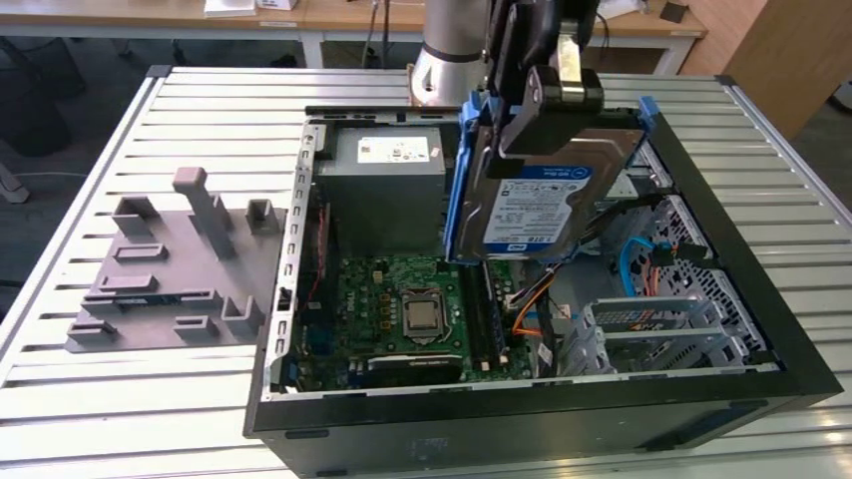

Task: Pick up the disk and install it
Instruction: 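Insert the disk into the insertion slot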

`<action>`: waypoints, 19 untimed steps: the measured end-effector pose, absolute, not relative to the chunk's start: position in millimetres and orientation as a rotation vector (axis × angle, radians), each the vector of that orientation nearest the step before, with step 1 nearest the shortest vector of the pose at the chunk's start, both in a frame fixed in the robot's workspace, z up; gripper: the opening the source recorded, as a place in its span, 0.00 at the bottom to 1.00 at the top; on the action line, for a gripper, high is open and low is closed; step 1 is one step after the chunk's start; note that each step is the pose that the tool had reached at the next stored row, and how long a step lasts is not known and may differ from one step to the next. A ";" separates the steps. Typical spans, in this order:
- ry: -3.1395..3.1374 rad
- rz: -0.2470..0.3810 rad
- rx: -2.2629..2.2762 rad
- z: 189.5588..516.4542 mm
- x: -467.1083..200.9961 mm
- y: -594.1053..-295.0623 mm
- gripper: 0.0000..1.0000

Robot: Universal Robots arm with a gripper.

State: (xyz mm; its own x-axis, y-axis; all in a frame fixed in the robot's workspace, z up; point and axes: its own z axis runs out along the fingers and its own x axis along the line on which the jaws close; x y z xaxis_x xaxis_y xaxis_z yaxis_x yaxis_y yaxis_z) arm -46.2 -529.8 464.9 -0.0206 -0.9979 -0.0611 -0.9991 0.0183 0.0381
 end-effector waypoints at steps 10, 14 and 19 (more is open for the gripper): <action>2.230 0.110 -2.187 463.3 -40.9 -539.3 0.37; 2.230 0.110 -2.187 463.0 -35.8 -540.2 0.37; 2.230 0.110 -2.187 462.5 -28.3 -540.7 0.37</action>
State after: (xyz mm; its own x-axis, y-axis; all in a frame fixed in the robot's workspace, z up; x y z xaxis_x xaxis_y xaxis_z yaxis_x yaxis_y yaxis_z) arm -28.3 -540.7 462.5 -0.0209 -0.9979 -0.0609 -0.9991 0.0186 0.0387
